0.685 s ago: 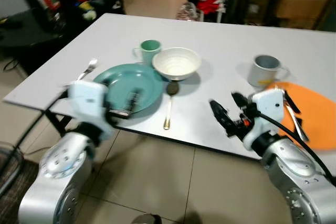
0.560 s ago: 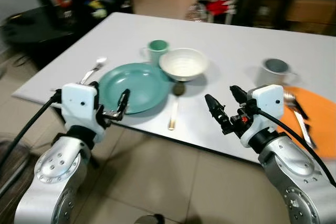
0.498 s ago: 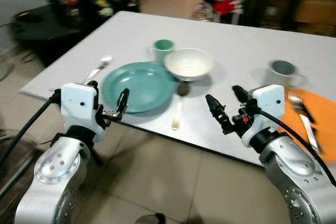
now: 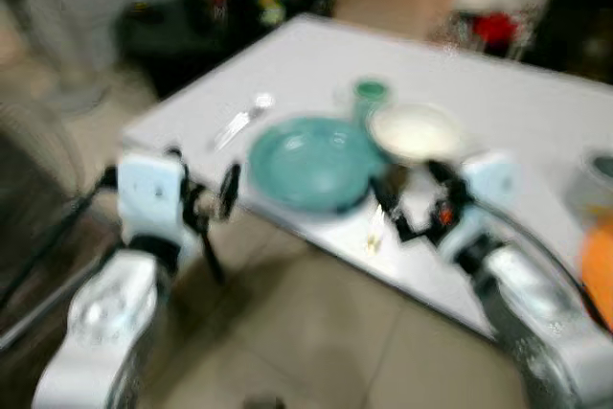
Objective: Setting the table
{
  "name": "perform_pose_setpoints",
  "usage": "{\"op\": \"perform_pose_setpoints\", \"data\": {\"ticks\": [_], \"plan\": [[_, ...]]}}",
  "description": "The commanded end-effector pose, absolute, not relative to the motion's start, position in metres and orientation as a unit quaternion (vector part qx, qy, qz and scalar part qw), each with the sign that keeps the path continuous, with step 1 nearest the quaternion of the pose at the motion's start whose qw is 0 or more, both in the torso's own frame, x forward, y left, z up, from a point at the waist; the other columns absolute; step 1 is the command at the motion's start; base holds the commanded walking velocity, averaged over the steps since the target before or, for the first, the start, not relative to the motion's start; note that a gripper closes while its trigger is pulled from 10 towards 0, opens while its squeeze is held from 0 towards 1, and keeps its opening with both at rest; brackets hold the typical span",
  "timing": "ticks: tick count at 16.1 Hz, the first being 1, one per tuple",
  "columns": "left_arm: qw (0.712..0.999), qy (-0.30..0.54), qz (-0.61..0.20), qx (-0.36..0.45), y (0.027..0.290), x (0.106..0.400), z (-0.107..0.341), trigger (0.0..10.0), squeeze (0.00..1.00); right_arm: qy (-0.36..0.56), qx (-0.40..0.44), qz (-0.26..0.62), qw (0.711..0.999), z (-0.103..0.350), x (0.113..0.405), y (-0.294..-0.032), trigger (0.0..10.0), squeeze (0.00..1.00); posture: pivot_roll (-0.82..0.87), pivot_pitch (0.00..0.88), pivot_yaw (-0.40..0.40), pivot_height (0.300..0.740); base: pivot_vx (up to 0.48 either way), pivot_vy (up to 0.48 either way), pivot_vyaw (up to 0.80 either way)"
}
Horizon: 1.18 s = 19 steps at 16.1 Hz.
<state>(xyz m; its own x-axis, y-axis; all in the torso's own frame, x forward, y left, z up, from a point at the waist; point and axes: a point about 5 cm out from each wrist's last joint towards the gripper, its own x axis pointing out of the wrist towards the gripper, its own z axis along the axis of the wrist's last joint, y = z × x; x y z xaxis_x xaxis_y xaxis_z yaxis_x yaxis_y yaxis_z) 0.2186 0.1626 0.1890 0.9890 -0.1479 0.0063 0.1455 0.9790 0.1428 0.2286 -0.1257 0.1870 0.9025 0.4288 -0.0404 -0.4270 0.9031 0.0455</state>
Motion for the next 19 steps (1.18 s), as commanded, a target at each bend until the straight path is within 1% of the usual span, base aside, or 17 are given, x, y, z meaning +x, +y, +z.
{"op": "perform_pose_setpoints", "data": {"ticks": [1,6,8,11,14,19], "plan": [[0.994,-0.008,-0.085,0.072,0.159,0.219,0.189,10.0,0.00,0.030,0.013,0.215,0.976,0.187,0.230,-0.131,10.0,1.00,0.03,0.000,0.035,0.740,0.000,0.000,0.80],[0.996,-0.005,-0.078,0.047,0.156,0.223,0.190,10.0,0.00,0.033,0.003,0.219,0.975,0.188,0.235,-0.132,10.0,1.00,0.02,0.000,0.027,0.740,0.000,0.000,0.80],[0.996,-0.004,-0.073,0.058,0.158,0.224,0.188,10.0,0.00,0.038,0.006,0.229,0.973,0.186,0.235,-0.129,10.0,1.00,0.03,0.000,0.024,0.740,0.000,0.000,0.80],[0.997,-0.010,-0.057,0.046,0.163,0.226,0.191,10.0,0.00,0.039,0.006,0.245,0.969,0.186,0.235,-0.124,10.0,1.00,0.02,0.000,0.025,0.740,0.000,0.000,0.80],[0.996,-0.014,-0.064,0.058,0.162,0.228,0.192,10.0,0.00,0.039,0.005,0.256,0.966,0.186,0.236,-0.123,10.0,1.00,0.03,0.000,0.022,0.740,0.000,0.000,0.80],[0.996,-0.018,-0.073,0.052,0.158,0.229,0.193,10.0,0.00,0.043,0.007,0.272,0.961,0.185,0.235,-0.119,10.0,1.00,0.03,0.000,0.014,0.740,0.000,0.000,0.80]]}}
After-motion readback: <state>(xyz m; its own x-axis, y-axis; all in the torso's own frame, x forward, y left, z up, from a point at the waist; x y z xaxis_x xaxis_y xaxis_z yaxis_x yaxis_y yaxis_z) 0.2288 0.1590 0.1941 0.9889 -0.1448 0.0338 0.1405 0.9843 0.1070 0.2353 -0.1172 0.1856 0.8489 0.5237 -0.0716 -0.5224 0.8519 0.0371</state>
